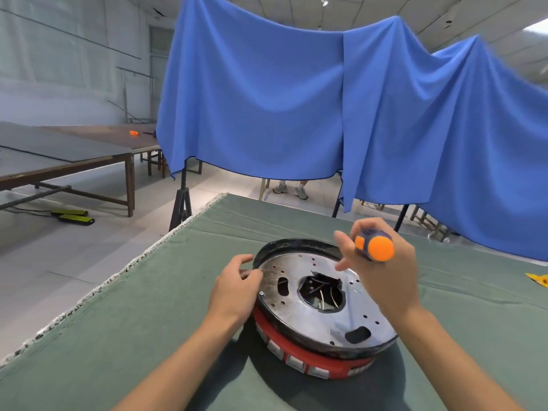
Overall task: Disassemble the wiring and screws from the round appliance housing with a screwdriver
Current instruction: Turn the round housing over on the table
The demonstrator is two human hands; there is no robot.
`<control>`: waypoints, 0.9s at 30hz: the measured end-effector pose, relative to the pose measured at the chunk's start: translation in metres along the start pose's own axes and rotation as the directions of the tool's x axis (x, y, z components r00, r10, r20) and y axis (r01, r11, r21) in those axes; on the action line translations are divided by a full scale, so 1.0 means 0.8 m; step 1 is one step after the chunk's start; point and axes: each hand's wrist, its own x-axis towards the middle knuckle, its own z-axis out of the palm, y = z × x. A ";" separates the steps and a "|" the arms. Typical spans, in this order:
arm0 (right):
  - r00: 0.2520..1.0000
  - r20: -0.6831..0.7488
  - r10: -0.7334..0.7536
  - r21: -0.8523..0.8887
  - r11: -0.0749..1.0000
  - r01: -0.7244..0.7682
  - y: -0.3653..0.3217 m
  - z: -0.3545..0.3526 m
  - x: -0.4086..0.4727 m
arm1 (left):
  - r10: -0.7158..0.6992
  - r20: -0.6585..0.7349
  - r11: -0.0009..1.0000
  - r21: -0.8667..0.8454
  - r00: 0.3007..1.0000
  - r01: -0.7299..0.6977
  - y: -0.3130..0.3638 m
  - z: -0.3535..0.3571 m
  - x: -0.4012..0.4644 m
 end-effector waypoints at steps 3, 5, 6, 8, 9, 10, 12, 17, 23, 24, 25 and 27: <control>0.991 -0.075 0.115 0.188 0.977 -0.099 -0.012 0.000 0.007 | -0.083 0.061 0.996 0.015 0.995 0.082 0.005 -0.002 -0.002; 0.983 -0.088 0.163 0.171 0.974 -0.146 -0.013 0.000 0.009 | -0.083 0.057 0.994 0.077 0.995 0.079 0.008 -0.003 -0.005; 0.982 -0.068 0.175 0.129 0.978 -0.165 -0.011 0.000 0.008 | -0.074 0.039 0.991 0.112 0.996 0.070 0.010 -0.004 -0.008; 0.983 -0.047 0.177 0.035 0.984 -0.175 -0.007 0.001 0.001 | -0.042 -0.011 0.988 0.146 0.999 0.043 0.010 -0.004 -0.009; 0.984 -0.057 0.169 -0.011 0.985 -0.170 -0.005 0.000 -0.005 | -0.032 -0.046 0.989 0.144 0.998 0.038 0.009 -0.004 -0.007; 0.985 -0.084 0.151 -0.060 0.986 -0.157 -0.002 0.000 -0.009 | -0.030 -0.080 0.991 0.128 0.996 0.040 0.006 -0.005 -0.003; 0.982 -0.160 0.100 -0.143 0.982 -0.123 0.004 -0.004 -0.014 | -0.054 -0.135 0.998 0.034 0.989 0.059 0.004 -0.008 0.007; 0.967 -0.252 -0.038 0.024 0.999 0.046 0.021 -0.012 -0.008 | -0.220 -0.125 0.919 -0.358 0.967 0.163 0.006 -0.020 0.020; 0.966 -0.197 0.168 0.320 0.942 -0.099 0.020 0.003 -0.011 | -0.281 0.342 0.815 -0.409 0.897 0.411 0.033 0.001 -0.010; 0.961 -0.169 0.220 0.355 0.923 -0.148 0.020 0.008 -0.016 | -0.275 0.389 0.812 -0.396 0.879 0.429 0.035 0.007 -0.012; 0.960 -0.136 0.246 0.383 0.906 -0.178 0.018 0.013 -0.019 | -0.275 0.420 0.807 -0.388 0.865 0.445 0.036 0.012 -0.013; 0.967 -0.094 0.237 0.385 0.905 -0.184 0.012 0.021 -0.023 | -0.292 0.462 0.788 -0.381 0.838 0.484 0.036 0.022 -0.014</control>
